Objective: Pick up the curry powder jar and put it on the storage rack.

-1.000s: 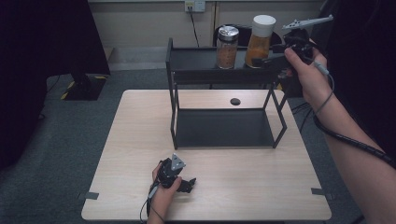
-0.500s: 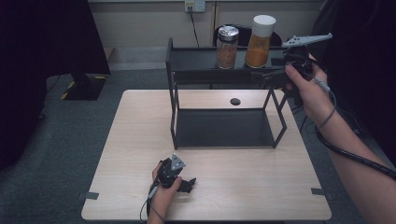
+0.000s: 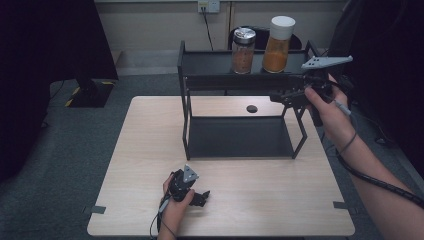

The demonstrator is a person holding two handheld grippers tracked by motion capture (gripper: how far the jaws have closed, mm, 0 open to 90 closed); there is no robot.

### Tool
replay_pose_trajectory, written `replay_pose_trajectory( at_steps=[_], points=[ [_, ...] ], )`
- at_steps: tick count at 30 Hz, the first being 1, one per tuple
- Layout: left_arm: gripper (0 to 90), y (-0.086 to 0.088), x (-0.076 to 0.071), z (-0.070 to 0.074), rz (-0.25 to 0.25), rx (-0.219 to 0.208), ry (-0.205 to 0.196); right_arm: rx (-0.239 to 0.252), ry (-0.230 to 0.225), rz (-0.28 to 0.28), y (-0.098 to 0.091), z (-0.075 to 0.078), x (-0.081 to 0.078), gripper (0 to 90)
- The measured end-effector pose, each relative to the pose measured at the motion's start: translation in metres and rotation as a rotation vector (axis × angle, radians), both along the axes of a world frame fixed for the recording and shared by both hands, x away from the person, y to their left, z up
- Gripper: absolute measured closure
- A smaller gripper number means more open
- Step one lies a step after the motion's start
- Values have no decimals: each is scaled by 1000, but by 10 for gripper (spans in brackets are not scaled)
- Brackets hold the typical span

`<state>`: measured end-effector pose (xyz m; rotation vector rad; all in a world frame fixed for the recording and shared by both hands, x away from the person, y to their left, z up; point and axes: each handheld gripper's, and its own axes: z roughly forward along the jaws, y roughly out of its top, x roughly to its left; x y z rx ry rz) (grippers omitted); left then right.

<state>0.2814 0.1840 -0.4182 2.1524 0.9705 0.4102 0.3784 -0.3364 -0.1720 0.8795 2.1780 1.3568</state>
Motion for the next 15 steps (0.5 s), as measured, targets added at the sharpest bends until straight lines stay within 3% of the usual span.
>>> replay_pose_trajectory(
  at_steps=[15],
  points=[
    [1, 0, 0, 0, 0, 0, 0, 6, 20, 44, 5, -39, -4, 12]
  ],
)
